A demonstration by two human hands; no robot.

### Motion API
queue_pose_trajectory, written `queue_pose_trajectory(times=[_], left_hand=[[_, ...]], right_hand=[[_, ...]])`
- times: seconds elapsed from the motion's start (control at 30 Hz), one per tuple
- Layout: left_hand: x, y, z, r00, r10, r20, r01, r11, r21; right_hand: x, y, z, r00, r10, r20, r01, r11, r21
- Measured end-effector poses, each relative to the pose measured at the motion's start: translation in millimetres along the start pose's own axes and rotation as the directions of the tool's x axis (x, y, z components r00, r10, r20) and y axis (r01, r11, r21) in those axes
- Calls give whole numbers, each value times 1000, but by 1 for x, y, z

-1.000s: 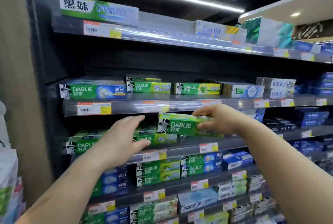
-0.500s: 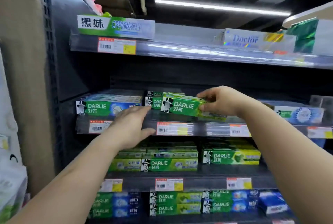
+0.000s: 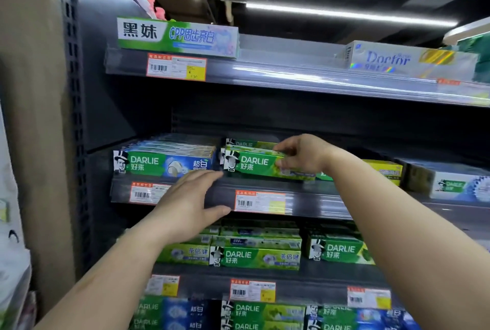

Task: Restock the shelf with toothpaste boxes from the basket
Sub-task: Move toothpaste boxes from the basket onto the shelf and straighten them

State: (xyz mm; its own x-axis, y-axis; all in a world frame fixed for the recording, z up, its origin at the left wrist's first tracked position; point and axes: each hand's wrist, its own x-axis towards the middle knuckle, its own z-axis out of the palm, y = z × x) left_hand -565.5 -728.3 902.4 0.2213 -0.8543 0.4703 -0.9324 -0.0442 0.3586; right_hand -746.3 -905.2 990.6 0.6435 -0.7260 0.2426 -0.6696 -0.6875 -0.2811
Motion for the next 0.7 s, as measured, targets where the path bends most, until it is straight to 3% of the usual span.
queue_pose_trajectory(times=[0.3, 0.47, 0.7], left_hand=[[-1, -2, 1, 1000, 25, -9, -25, 1000, 9], [-1, -2, 1, 999, 38, -12, -38, 999, 22], [-1, -5, 4, 998, 57, -25, -56, 998, 30]], right_hand=[[7, -3, 25, 999, -7, -39, 3, 995, -101], [-28, -23, 46, 995, -17, -96, -11, 959, -282], [-29, -28, 57, 998, 2, -60, -18, 962, -271]])
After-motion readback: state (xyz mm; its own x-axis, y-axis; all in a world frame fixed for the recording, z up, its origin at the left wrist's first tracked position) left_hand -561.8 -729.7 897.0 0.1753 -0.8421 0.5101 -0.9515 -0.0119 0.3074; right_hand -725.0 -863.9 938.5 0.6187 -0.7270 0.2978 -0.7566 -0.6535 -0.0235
